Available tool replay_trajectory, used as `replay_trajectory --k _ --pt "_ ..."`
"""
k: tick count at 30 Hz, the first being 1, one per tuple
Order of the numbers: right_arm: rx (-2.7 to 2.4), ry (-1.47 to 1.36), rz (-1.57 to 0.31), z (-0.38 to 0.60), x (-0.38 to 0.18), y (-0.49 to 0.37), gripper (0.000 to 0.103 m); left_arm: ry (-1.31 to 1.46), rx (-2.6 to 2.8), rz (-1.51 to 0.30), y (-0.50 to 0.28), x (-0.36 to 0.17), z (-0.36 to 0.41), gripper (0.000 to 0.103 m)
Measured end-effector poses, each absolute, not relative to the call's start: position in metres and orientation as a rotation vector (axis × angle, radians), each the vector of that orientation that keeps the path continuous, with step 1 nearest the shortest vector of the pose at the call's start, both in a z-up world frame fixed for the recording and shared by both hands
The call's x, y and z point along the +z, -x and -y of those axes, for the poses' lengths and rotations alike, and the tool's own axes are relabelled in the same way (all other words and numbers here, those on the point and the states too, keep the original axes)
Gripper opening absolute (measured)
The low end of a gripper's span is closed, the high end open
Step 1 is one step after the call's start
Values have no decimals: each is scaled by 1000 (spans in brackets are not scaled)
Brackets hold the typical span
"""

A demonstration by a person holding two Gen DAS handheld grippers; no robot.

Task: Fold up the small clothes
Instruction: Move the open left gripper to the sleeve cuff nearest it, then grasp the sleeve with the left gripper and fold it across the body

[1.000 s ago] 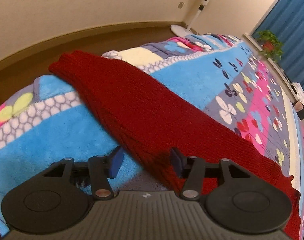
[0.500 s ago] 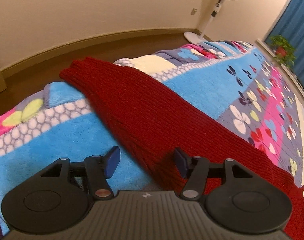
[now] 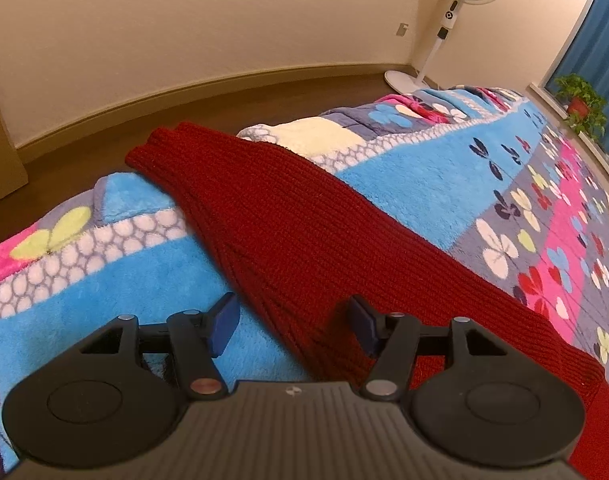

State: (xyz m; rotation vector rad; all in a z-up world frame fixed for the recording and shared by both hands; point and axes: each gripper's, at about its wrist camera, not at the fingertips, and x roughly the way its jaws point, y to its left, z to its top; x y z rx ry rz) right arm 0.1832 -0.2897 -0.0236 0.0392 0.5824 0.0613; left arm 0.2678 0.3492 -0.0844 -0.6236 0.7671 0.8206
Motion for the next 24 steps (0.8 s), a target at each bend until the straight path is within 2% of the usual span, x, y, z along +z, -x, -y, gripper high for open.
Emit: replay_trajectory --k 12,13,15,16,17,19,24 --pt "78 -33 -584 289 -25 -185 50 591 838 -766 -276 -85 -349 67" --pt "79 -33 -584 288 -25 -185 50 581 843 -764 -276 -85 -349 63" --pt "80 -33 -584 288 -25 -185 50 554 847 -760 -278 -85 -348 48" --pt "81 -32 -584 288 -25 -186 50 540 843 -752 -279 -84 -348 33" --pt "81 -32 -584 288 -25 -186 50 535 836 -743 -279 -83 -347 23" --pt "82 -31 -584 287 -25 -186 50 532 827 -718 -278 -79 -346 17" --pt "90 -25 -583 286 -24 -187 50 391 784 -604 -282 -46 -312 15"
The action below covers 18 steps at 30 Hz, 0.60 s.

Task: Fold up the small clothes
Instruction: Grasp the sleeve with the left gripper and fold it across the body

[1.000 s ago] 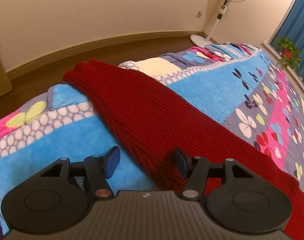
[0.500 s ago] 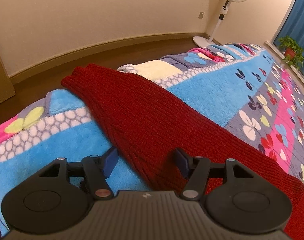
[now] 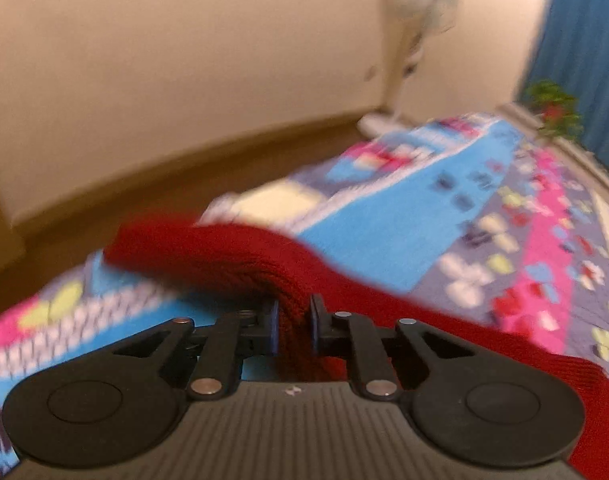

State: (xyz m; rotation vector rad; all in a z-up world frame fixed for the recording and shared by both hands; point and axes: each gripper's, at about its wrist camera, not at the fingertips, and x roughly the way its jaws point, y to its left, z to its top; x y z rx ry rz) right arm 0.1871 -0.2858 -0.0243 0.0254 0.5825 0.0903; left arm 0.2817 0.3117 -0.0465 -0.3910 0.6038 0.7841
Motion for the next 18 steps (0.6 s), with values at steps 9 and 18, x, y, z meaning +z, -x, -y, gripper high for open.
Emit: replay_trajectory --k 9,18 --pt "95 -9 -589 281 -28 -192 50 -44 -137 -410 -276 1 -77 43" --pt "93 48 -598 267 -33 -195 50 149 -168 -544 -295 -5 -107 56"
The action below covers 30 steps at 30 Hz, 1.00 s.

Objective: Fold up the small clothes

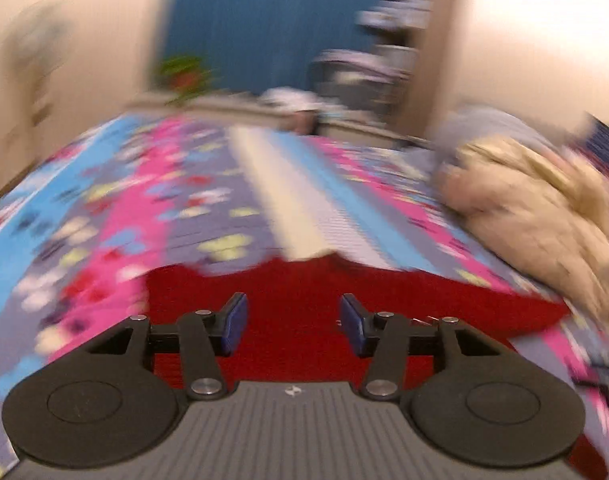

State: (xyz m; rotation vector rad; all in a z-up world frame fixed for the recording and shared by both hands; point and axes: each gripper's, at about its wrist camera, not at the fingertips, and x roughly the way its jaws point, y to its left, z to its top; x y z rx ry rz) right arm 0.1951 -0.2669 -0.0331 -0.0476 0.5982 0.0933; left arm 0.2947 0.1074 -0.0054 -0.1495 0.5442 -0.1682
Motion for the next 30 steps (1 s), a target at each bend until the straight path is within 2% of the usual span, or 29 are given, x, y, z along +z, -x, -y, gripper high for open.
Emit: replay_trajectory --k 3,7,14,17,18,19,21,22,26,28,30 --pt "116 0 -628 262 -38 -207 44 223 3 -649 -316 -10 -145 55" --pt "117 -152 -663 247 -49 -242 44 318 187 -776 -330 -24 -191 55" --pt "-15 -364 -792 210 -94 -338 46 361 173 -790 -324 -17 -222 55" --pt "-56 -352 -781 199 -95 -361 48 347 137 -795 -326 -17 -217 56" --pt "-55 -334 -783 195 -93 -367 42 342 127 -795 -328 -19 -208 56" --pt "-49 -318 -786 192 -92 -372 23 340 121 -795 -329 -19 -207 55" --pt "-78 -237 -765 187 -85 -378 6 336 112 -800 -328 -20 -201 55" --pt "-76 -223 -722 188 -76 -378 1 333 104 -804 -330 -21 -198 55" --pt "-178 -232 -494 205 -30 -366 1 339 77 -807 -332 -30 -188 54" --pt "-235 -270 -547 221 -34 -376 2 351 41 -825 -335 -38 -182 54" --pt "-220 -316 -727 237 -54 -391 2 341 11 -855 -337 -50 -171 54"
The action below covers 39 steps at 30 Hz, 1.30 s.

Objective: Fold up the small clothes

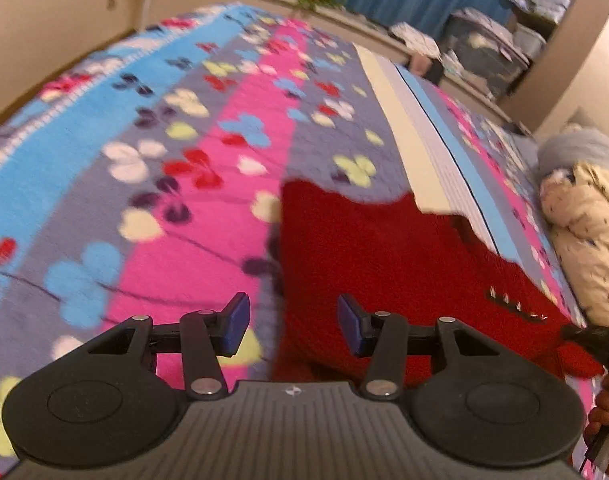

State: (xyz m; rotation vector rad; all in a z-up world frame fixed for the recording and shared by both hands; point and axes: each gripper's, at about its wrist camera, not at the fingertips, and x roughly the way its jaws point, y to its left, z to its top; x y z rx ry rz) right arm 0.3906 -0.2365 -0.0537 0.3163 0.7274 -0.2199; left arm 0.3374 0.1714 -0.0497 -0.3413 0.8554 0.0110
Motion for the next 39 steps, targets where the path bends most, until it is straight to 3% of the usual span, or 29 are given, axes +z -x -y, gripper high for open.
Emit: replay_trajectory --k 2,4,6,11,13,15,21,23,28,32,33,36,39 --pt "-280 -244 -783 242 -63 -387 4 299 -7 -884 -340 -62 -161 54" --pt "-289 -204 -770 249 -63 -376 20 245 6 -933 -344 -81 -152 54" --pt "-279 -212 -757 260 -61 -362 27 237 26 -971 -345 -94 -151 54" --pt "-240 -196 -713 302 -48 -319 29 202 -40 -802 -330 -67 -137 50" --pt "-213 -205 -710 319 -41 -301 32 201 -93 -840 -333 -84 -133 50" --pt "-198 -208 -716 332 -37 -285 32 136 -48 -884 -333 -103 -131 62" --pt "-150 -302 -656 355 -40 -227 39 134 -85 -735 -287 -59 -119 63" --pt "-166 -340 -728 360 -46 -227 39 94 -113 -701 -263 -48 -102 63" --pt "-144 -283 -669 351 -38 -221 39 -14 -173 -739 -206 -35 -45 63" --pt "-122 -315 -646 356 -32 -212 39 -195 -296 -652 -141 -12 -11 63" --pt "-116 -325 -639 359 -30 -209 36 -231 -316 -631 -130 -7 -9 63" --pt "-110 -343 -612 371 -26 -204 16 -306 -356 -561 -106 16 -19 65" --pt "-148 -350 -593 386 -25 -202 14 -267 -354 -511 -97 28 -48 65"
